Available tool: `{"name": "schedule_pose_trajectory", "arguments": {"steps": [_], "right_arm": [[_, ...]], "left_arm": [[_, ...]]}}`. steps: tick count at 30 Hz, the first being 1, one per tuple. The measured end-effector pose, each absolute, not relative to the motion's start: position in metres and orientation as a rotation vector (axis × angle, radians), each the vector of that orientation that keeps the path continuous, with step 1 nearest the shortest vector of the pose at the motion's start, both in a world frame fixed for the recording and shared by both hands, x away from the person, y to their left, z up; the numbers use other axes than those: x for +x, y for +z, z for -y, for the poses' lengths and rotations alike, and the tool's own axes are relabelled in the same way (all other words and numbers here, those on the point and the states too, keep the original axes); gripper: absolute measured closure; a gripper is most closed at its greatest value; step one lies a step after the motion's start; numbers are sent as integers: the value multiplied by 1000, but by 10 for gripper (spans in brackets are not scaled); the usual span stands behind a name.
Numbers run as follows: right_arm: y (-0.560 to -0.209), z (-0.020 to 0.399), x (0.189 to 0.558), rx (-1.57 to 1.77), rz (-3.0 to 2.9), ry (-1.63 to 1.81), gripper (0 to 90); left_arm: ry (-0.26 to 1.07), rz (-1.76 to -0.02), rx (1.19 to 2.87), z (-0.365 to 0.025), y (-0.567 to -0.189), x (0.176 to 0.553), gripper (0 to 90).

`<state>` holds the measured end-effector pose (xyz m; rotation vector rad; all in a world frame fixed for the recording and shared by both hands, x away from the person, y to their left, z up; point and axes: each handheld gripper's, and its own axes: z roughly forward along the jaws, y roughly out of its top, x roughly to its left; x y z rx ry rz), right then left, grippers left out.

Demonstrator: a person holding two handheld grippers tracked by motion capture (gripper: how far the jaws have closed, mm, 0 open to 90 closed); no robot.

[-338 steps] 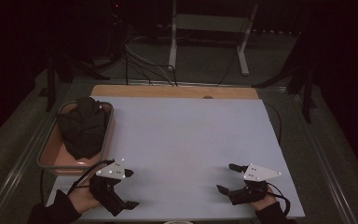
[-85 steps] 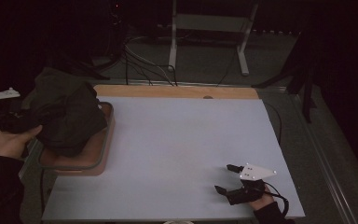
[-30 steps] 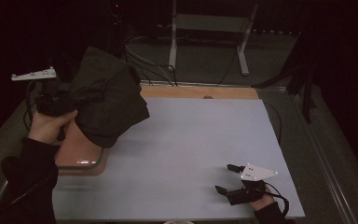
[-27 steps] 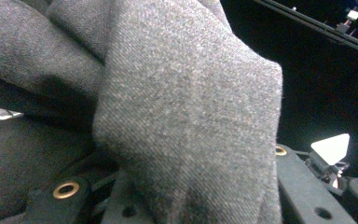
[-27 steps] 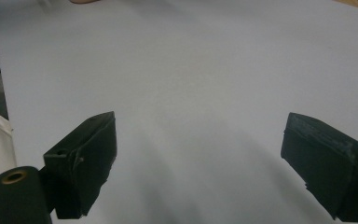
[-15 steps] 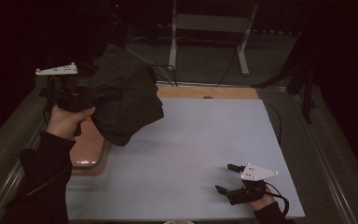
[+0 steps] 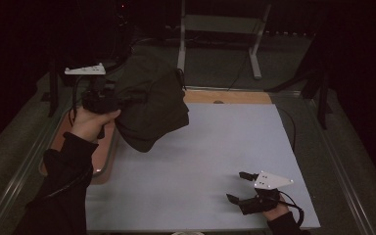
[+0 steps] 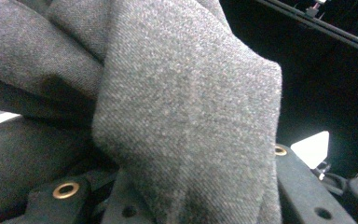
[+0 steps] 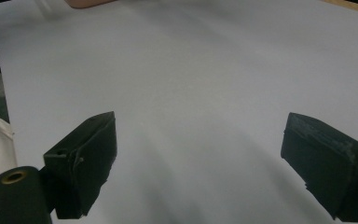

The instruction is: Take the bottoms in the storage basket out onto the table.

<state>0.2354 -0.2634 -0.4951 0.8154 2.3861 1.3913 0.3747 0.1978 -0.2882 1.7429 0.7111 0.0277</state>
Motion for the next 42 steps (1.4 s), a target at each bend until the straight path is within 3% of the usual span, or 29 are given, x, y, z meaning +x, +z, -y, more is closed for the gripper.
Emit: {"name": "schedule_pose_trajectory", "arguments": {"steps": [42], "right_arm": [[-493,268,234,829,-2362,1409,105]], "left_arm": [[-112,-565,1832,-68,-314,406,720]]}}
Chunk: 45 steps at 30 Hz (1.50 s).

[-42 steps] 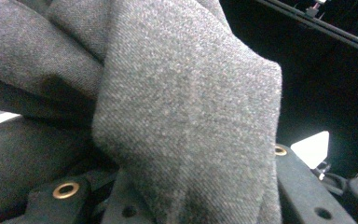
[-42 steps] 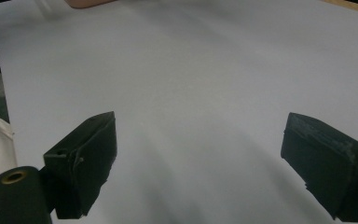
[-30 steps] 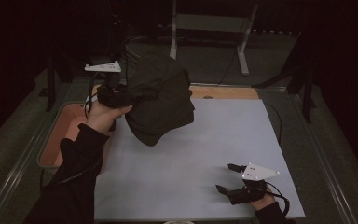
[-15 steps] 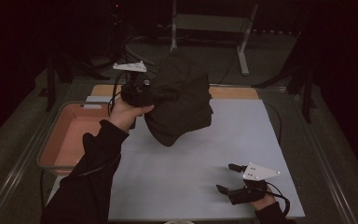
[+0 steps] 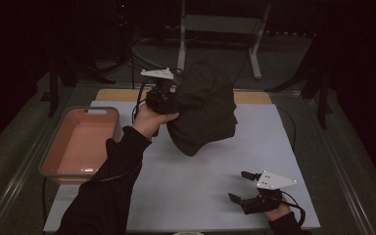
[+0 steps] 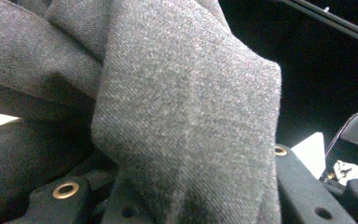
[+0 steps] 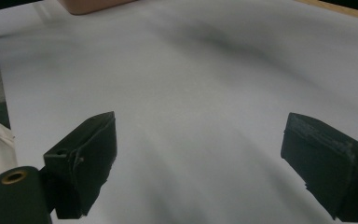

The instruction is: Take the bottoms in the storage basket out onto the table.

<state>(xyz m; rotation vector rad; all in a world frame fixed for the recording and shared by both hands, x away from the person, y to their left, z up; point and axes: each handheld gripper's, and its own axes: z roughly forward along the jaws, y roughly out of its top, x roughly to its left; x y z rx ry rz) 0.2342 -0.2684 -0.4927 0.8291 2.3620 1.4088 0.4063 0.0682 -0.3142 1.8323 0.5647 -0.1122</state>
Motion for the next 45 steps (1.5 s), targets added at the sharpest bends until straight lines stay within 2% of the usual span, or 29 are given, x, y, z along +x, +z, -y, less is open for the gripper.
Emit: {"name": "schedule_pose_trajectory", "arguments": {"steps": [18,37,45], "right_arm": [[-490,274,235,847,-2312,1432,105],[-489,276,236,855,-2300,1442,105],[-490,276,236,856,-2300,1446,105]], "left_arm": [[-141,-611,1825,-43,-353,429,720],[-104,-652,1903,-10,-391,445,718],[-130,-674,1905,-1,-409,449,718]]}}
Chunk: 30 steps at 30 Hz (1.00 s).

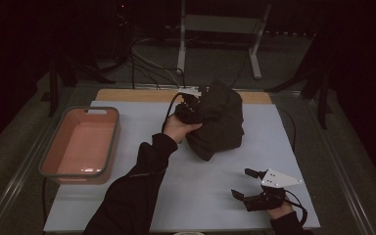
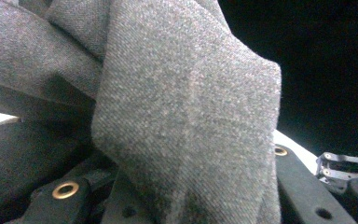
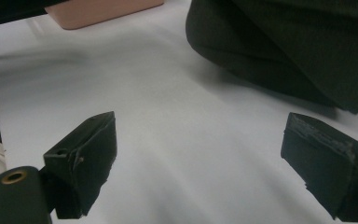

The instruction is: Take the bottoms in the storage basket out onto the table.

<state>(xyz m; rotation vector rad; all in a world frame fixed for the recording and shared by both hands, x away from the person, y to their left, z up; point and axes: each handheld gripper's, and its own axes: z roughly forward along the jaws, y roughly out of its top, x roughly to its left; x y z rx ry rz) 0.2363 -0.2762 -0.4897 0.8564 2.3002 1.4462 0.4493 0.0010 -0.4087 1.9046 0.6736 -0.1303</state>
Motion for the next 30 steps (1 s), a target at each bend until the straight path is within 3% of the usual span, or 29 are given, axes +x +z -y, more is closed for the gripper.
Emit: {"name": "schedule_pose_trajectory", "arguments": {"steps": [16,30], "right_arm": [[-490,276,237,859,-2306,1448,105],[-491,276,235,857,-2312,1440,105]], "left_arm": [[-121,-692,1945,17,-441,452,711],[-114,-622,2049,41,-471,427,650]]}}
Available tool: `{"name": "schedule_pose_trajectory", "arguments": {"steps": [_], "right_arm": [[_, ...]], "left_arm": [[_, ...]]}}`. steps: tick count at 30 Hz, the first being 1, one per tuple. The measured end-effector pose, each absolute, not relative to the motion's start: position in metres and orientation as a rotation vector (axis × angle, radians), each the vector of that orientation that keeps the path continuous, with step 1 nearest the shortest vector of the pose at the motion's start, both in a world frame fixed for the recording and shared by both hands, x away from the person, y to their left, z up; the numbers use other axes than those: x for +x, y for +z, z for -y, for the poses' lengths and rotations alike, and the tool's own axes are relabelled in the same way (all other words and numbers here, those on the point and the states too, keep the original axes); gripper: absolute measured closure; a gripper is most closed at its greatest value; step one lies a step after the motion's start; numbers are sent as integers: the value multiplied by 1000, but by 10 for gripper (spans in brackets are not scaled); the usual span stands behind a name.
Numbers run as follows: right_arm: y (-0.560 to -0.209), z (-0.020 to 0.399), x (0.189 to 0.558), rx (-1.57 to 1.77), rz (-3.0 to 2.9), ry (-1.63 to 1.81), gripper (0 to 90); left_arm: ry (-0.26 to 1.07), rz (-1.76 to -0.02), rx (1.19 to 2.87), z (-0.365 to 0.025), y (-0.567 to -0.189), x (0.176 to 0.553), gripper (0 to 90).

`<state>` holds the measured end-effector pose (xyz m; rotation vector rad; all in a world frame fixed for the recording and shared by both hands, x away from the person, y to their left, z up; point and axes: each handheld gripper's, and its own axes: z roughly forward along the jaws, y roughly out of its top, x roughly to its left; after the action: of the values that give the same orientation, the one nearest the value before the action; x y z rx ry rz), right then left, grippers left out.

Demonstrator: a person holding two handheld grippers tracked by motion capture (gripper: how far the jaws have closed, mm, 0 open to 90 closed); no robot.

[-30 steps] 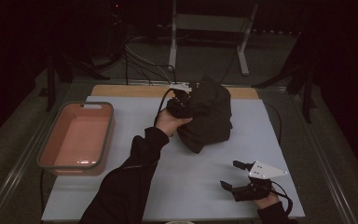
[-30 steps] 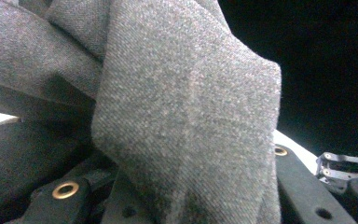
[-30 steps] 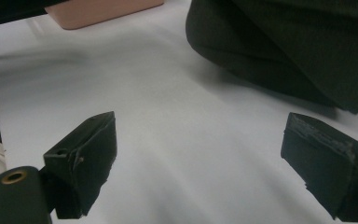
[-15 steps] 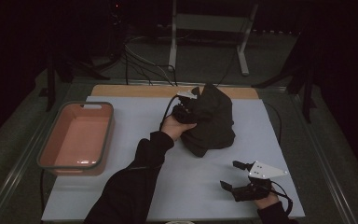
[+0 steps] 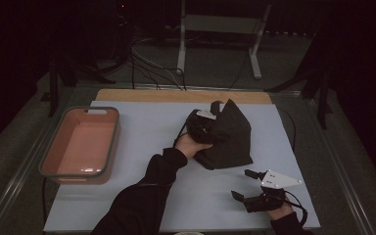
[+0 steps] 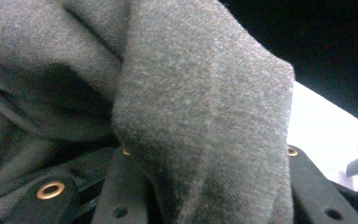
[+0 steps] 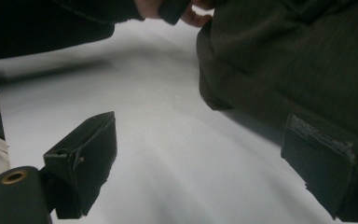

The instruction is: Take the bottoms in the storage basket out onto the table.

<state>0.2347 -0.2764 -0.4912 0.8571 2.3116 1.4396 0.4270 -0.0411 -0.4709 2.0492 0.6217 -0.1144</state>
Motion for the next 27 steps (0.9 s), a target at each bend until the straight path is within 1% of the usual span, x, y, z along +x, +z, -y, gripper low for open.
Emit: {"name": "schedule_pose_trajectory", "arguments": {"steps": [1,4,8,11,12,16,17,18,22,26,27], "right_arm": [[-491,277,235,858,-2310,1440,105],[-491,277,235,861,-2311,1440,105],[-492,276,234,857,-2316,1435,105],[-492,277,234,860,-2314,1437,105],[-492,277,234,860,-2314,1438,105],[-492,276,234,859,-2317,1433,105],[-492,276,234,857,-2317,1434,105],[-492,276,234,856,-2316,1435,105],[-492,277,235,860,-2312,1437,105],[-492,276,234,860,-2313,1437,105],[-492,277,234,858,-2311,1438,105]], "left_arm": [[-84,-608,2062,43,-473,423,645],[-66,-601,2065,44,-474,420,627],[-42,-631,2049,44,-474,417,565],[-18,-634,2058,45,-471,414,486],[-18,-634,2058,45,-471,414,476],[-20,-655,2059,46,-467,413,379],[-20,-662,2065,46,-465,413,340],[-18,-661,2072,46,-464,413,323],[2,-662,2083,46,-458,411,206],[-13,-676,2061,42,-448,412,147],[-15,-685,2047,41,-443,411,109]]}}
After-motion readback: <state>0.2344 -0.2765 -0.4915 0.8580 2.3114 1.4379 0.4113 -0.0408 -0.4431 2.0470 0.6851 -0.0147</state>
